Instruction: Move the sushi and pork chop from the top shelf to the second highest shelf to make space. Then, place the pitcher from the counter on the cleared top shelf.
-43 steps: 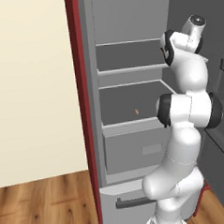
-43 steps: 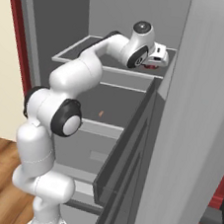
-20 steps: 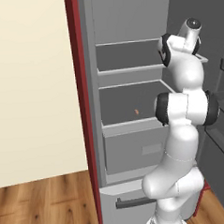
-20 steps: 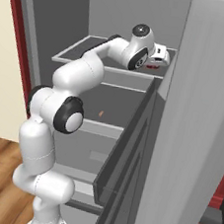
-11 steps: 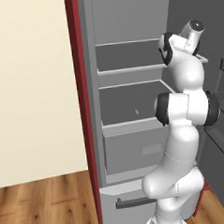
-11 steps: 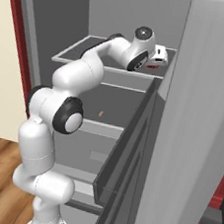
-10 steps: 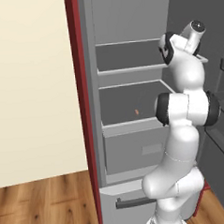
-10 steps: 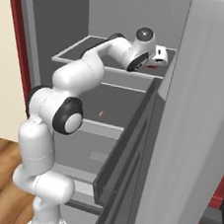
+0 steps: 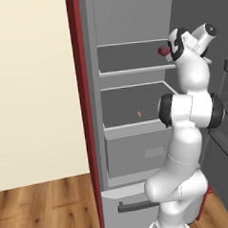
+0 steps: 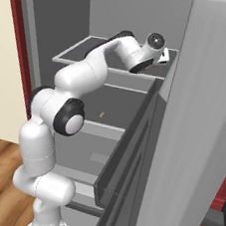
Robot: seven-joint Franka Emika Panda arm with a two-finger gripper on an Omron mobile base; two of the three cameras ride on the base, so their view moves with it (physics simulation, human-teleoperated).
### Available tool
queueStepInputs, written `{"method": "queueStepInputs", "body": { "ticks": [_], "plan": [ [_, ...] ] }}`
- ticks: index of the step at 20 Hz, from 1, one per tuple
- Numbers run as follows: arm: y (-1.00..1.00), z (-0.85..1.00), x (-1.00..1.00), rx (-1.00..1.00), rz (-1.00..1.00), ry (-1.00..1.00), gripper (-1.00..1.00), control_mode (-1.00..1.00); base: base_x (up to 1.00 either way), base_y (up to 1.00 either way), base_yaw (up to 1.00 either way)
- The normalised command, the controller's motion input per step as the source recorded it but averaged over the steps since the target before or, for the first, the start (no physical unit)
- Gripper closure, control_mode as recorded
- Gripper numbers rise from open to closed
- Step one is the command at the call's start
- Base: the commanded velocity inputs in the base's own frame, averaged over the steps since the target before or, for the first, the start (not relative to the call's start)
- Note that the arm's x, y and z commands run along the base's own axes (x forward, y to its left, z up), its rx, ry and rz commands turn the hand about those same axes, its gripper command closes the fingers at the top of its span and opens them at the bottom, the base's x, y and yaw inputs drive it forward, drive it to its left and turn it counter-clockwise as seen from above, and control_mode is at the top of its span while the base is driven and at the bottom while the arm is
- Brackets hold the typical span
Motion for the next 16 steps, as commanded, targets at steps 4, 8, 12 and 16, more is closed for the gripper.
{"method": "queueStepInputs", "body": {
  "ticks": [4, 8, 12, 16],
  "plan": [
    [0.38, 0.1, -0.18, -0.04, 0.18, 0.18, 1.0, -1.0, 0.0, 0.0, 0.0],
    [0.49, 0.0, -0.54, -0.12, 0.12, 0.03, 1.0, -1.0, 0.0, 0.0, 0.0],
    [0.64, -0.07, -0.71, -0.15, 0.06, -0.13, 1.0, -1.0, 0.0, 0.0, 0.0],
    [0.81, -0.26, -0.82, -0.15, 0.02, -0.27, 1.0, -1.0, 0.0, 0.0, 0.0]
  ]
}}
